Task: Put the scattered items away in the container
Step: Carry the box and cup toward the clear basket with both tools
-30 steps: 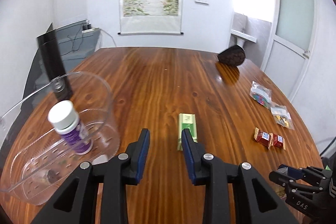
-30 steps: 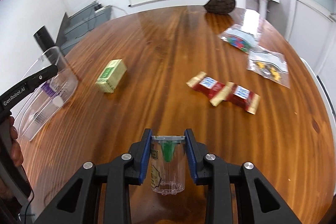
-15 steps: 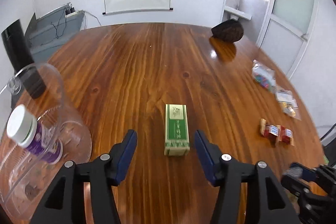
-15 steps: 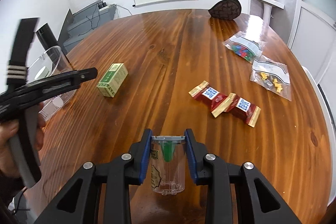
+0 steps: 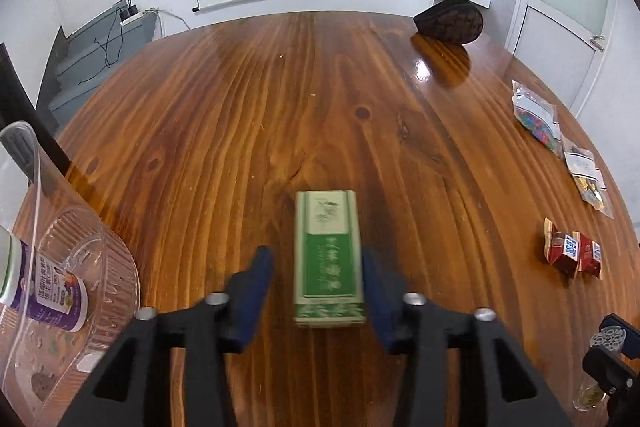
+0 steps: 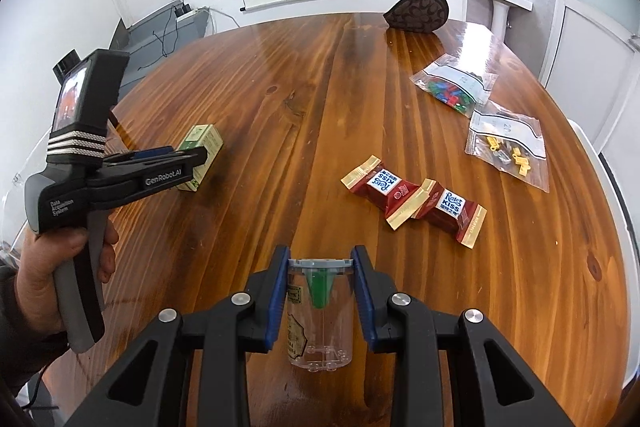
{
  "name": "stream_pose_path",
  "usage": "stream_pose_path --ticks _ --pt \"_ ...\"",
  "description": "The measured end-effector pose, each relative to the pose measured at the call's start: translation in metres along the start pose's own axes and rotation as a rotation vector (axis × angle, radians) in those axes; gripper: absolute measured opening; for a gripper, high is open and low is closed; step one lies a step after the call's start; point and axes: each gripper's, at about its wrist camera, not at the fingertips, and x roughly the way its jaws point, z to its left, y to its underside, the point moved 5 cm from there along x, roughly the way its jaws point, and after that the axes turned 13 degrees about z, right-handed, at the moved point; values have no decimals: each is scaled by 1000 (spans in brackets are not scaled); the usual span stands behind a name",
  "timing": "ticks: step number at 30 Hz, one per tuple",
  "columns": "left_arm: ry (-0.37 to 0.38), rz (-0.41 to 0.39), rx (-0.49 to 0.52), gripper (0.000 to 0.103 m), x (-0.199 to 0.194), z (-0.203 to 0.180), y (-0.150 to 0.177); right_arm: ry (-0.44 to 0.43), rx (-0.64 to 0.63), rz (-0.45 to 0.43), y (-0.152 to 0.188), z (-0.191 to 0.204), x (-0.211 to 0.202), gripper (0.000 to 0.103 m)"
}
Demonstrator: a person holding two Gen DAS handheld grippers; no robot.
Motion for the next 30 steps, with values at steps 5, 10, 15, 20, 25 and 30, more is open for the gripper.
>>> stream_pose_path --ticks 5,10,15,20,25,30 --pt "29 -27 -7 30 -7 3 7 -3 -5 0 -3 3 1 31" --pt "62 -70 -25 30 -26 7 17 -18 -6 -1 -6 8 1 31" --pt "61 -116 -54 30 -49 11 26 -23 -35 -22 -11 19 -4 31" --pt "56 -144 -92 30 -64 20 38 -14 -77 -35 -14 32 -6 31" --pt "36 -163 -130 30 -80 35 53 -4 -113 -52 -18 46 -7 31" --pt "9 -184 -166 30 -93 51 66 -8 -167 -67 -21 66 -8 31"
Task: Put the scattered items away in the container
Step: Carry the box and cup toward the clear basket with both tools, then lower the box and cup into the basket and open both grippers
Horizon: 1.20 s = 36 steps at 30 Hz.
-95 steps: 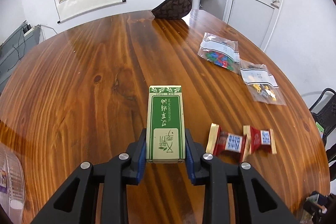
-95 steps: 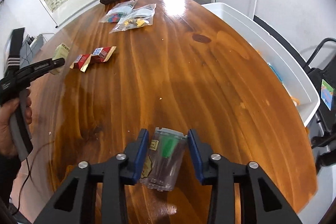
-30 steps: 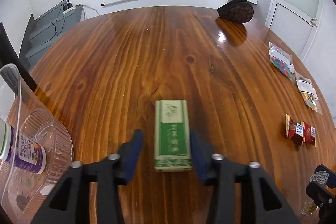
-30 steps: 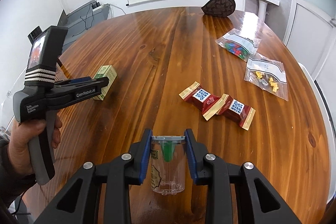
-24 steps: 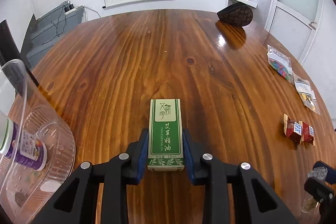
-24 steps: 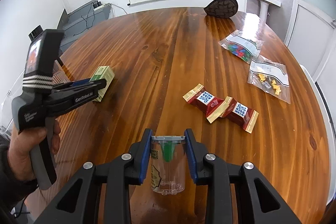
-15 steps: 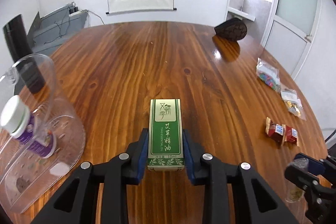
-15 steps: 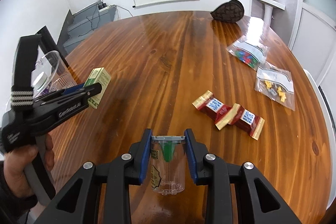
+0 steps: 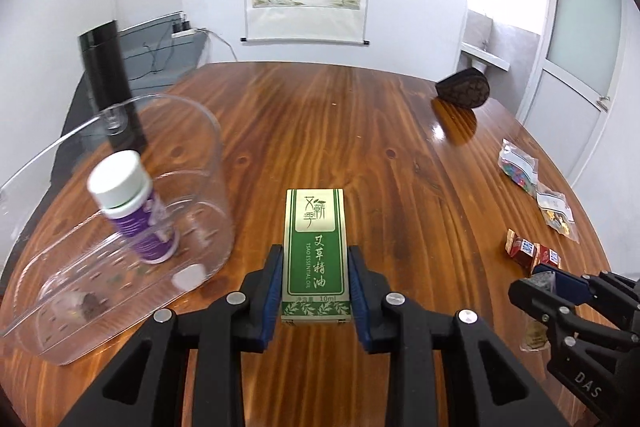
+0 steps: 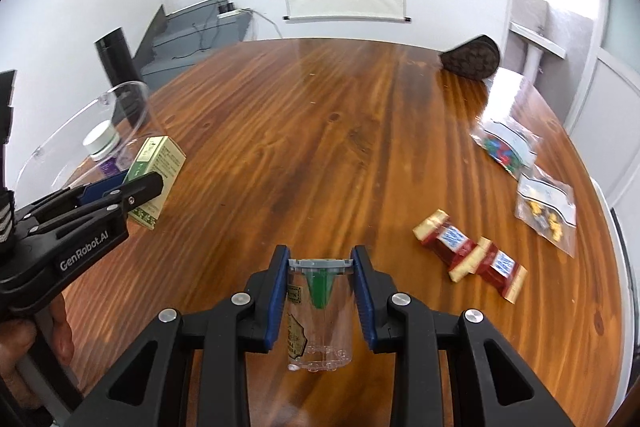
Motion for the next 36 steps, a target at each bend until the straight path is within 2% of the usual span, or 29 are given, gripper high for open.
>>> stream_pose_path --ticks 11,18,27,31,36 --pt "-53 -41 -89 30 -29 41 15 -70 -96 -19 -12 48 0 31" --pt "-105 -92 -170 30 -61 83 23 -110 -186 -49 -29 90 -5 31" --pt "-204 -143 -297 30 -95 154 25 -191 -301 -138 -82 165 -21 31" --pt "-244 -136 -327 30 -94 180 21 -225 -361 -168 -107 203 -21 31" --pt "-256 -109 -376 30 -79 205 22 -277 -435 -147 -122 250 -5 31"
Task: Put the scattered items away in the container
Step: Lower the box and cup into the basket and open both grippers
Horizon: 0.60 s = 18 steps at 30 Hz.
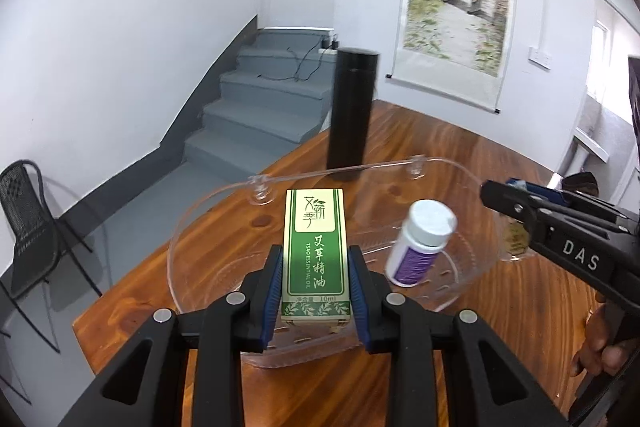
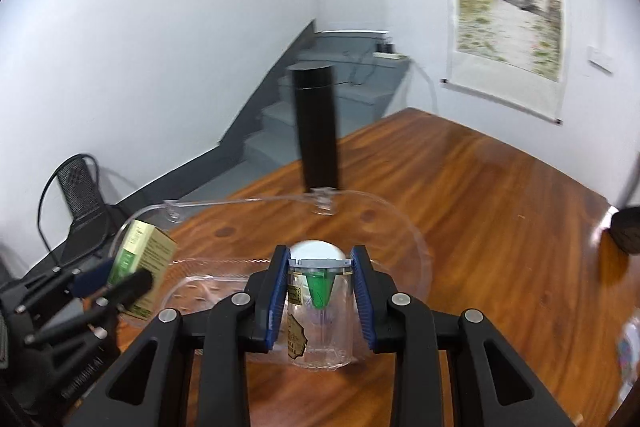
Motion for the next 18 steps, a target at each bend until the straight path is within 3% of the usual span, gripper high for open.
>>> stream_pose_path --ticks 8,18 --pt "-26 42 -24 31 25 16 2 -44 -115 62 -14 43 47 31" --pt "-35 62 -38 31 36 28 6 -104 -81 132 -11 46 79 32"
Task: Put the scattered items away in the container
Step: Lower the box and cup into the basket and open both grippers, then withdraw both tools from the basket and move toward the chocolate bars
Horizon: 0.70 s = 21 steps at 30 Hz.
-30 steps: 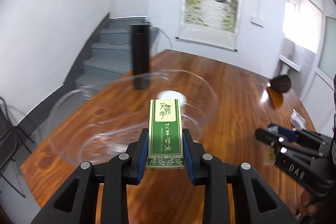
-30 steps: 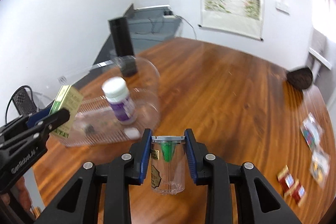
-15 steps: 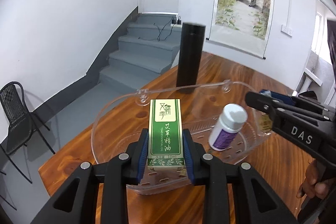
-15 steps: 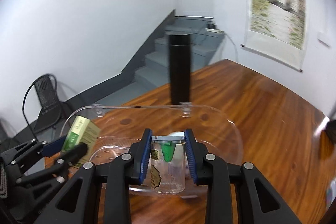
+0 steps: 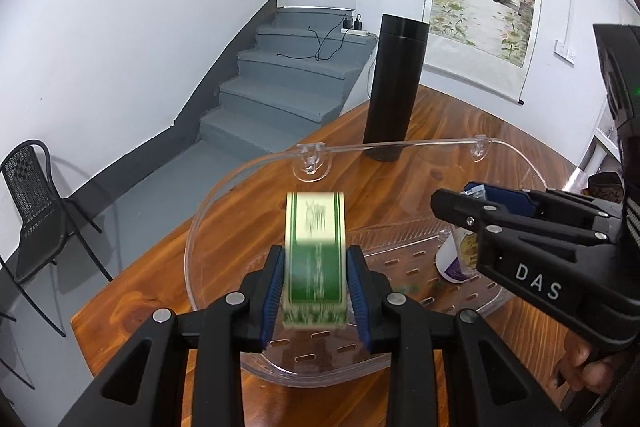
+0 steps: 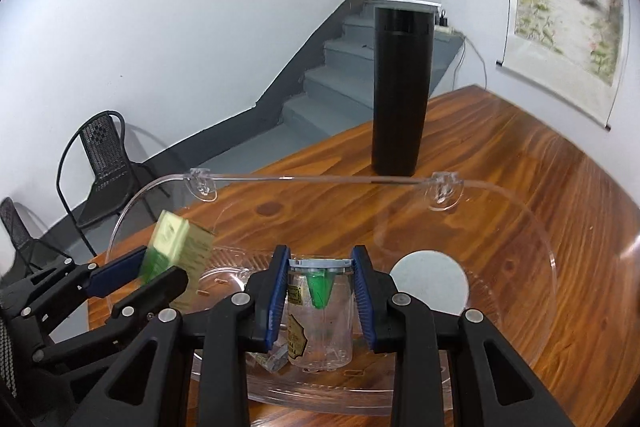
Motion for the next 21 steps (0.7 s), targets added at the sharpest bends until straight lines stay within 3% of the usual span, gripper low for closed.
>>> stream_pose_path --ticks 21 --pt "7 -56 -16 32 -22 6 -4 38 24 -38 7 6 -20 32"
